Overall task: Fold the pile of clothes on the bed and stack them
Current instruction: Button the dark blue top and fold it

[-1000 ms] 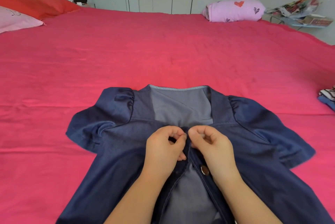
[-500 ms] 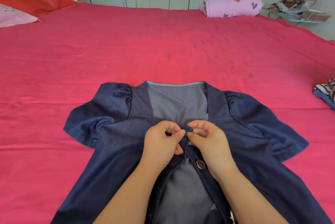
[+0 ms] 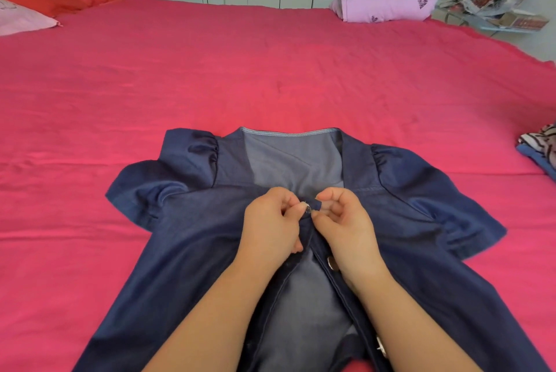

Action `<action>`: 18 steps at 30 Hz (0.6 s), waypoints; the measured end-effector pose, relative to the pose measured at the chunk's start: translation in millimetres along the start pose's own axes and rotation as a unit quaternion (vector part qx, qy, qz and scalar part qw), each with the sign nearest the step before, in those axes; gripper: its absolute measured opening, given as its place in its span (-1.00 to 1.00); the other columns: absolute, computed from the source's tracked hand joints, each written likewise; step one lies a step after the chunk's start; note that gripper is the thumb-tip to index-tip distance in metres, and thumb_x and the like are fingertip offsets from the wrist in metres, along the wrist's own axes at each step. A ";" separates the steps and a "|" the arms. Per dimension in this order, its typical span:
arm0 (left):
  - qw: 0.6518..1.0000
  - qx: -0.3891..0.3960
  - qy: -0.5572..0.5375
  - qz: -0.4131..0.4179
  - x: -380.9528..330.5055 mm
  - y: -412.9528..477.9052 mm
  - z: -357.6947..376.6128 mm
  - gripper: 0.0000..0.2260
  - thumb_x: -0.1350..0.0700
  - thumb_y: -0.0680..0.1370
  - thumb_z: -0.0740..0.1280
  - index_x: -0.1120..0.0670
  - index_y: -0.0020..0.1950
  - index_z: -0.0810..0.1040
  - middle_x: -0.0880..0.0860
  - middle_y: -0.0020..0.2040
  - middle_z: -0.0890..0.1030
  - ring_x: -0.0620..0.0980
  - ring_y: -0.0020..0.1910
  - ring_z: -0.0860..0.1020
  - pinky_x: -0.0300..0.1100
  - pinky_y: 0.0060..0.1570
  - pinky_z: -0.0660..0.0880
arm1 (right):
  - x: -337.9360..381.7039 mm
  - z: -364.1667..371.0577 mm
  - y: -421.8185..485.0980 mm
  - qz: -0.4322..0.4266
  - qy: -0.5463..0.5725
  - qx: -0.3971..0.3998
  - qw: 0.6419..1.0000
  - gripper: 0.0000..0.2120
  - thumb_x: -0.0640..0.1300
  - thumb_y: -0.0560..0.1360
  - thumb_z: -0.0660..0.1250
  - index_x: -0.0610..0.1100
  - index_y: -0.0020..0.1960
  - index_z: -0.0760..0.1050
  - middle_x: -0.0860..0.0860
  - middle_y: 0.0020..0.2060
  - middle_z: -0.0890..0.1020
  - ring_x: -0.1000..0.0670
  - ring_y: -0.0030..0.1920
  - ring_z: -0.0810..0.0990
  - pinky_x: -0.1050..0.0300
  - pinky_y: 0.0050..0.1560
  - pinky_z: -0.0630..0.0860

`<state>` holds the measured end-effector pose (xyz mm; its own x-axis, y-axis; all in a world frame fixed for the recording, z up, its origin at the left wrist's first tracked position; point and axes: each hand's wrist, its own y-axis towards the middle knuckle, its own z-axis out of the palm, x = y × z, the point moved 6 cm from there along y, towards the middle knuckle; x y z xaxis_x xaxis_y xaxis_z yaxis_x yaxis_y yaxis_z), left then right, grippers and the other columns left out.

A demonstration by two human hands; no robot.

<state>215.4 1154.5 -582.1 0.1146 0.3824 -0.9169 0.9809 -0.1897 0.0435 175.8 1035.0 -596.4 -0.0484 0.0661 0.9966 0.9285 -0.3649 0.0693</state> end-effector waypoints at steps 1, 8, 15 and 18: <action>0.996 -0.018 0.057 0.063 -6.2 -2.6 -0.3 -0.85 0.18 0.54 0.29 0.09 -0.23 0.41 -0.02 -0.36 0.50 -0.17 -0.52 0.46 -0.41 -0.45 0.34 | 0.0 -0.5 0.1 0.003 0.011 0.001 1.000 -0.67 -0.47 0.44 0.24 -0.02 -0.10 0.44 0.04 -0.19 0.59 0.17 -0.18 0.56 0.26 -0.03 0.50; 0.985 -0.013 0.129 0.115 -4.4 2.2 7.0 -0.81 0.22 0.54 0.25 0.08 -0.26 0.33 -0.06 -0.40 0.38 -0.12 -0.41 0.35 -0.19 -0.33 0.24 | -0.1 0.4 2.1 -0.029 -0.039 0.004 0.999 -0.60 -0.49 0.41 0.22 0.03 -0.11 0.39 0.07 -0.20 0.52 0.30 -0.27 0.49 0.42 -0.15 0.45; 0.971 0.124 -0.166 -0.115 19.5 11.7 8.5 -0.79 0.26 0.55 0.25 0.15 -0.29 0.44 0.03 -0.43 0.42 -0.16 -0.67 0.30 -0.36 -0.66 0.18 | 2.7 3.9 2.6 -0.070 -0.106 0.004 0.992 -0.58 -0.44 0.43 0.24 0.11 -0.08 0.39 0.08 -0.15 0.56 0.15 -0.13 0.55 0.38 -0.03 0.46; 0.986 0.076 -0.113 -0.098 20.4 10.1 6.5 -0.82 0.18 0.54 0.31 0.16 -0.26 0.47 0.03 -0.44 0.48 -0.14 -0.66 0.35 -0.34 -0.64 0.25 | 3.0 3.3 3.1 -0.045 -0.104 0.001 0.994 -0.63 -0.40 0.45 0.27 0.10 -0.08 0.42 0.10 -0.15 0.56 0.15 -0.12 0.55 0.43 -0.07 0.46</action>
<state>226.6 1154.5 -603.0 -0.1303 0.2174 -0.9674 0.9441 -0.2709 -0.1880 179.7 1037.1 -593.3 -0.0541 0.2896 0.9556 0.9244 -0.3474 0.1576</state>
